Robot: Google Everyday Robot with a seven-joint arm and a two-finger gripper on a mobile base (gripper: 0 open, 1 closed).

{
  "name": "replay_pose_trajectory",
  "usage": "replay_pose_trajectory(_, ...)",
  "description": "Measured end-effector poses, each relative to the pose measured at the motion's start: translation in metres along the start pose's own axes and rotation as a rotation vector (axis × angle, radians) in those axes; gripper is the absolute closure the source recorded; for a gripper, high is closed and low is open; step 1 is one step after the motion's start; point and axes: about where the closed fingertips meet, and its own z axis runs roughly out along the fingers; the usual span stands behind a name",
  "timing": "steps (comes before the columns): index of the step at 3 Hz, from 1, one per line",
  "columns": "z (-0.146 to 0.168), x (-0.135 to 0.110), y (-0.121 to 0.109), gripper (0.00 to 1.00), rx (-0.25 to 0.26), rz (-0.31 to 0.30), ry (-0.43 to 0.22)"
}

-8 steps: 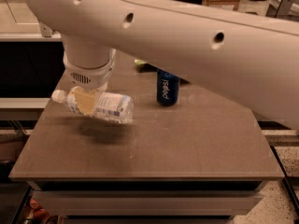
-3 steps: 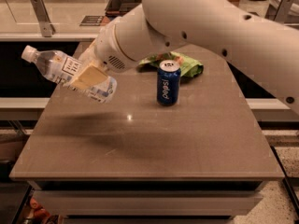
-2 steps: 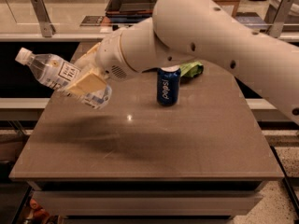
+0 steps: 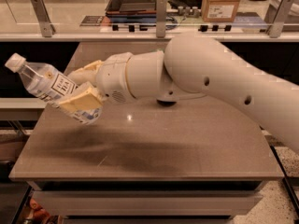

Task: Place blue plastic bottle upright

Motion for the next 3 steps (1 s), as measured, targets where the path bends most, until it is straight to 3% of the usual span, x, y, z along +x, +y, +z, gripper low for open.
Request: replay_pose_trajectory(3, 0.007, 0.009, -0.014, 1.0, 0.052, 0.108, -0.21)
